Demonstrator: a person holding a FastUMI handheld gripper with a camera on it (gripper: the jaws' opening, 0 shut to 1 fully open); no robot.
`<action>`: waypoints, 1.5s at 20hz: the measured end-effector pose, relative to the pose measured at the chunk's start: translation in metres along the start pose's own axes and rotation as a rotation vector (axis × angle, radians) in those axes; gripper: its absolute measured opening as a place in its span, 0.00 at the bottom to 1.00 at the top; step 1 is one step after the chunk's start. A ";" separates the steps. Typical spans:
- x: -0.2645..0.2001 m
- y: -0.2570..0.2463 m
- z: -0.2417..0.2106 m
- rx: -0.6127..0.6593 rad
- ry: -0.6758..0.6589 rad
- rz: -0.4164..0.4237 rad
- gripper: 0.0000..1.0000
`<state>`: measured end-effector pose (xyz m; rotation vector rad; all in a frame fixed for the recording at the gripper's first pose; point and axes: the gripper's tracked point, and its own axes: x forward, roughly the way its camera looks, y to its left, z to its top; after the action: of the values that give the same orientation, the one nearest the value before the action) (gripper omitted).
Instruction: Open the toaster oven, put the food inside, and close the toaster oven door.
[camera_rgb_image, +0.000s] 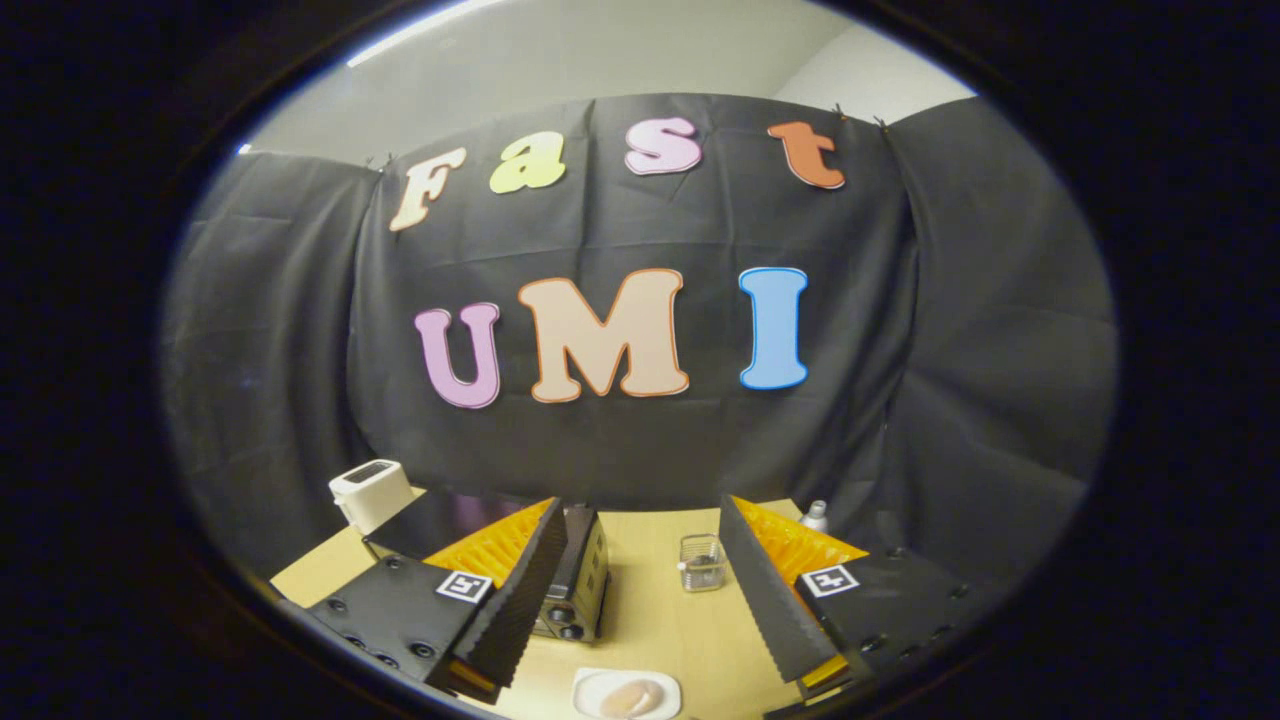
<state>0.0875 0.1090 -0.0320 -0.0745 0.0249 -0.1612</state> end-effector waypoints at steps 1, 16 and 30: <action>0.003 0.014 -0.007 0.001 0.008 -0.011 0.96; 0.034 0.189 -0.143 0.105 0.016 -0.004 0.96; 0.106 0.230 -0.196 0.022 0.038 -0.023 0.96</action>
<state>0.2228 0.3038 -0.2468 -0.0498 0.0600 -0.1862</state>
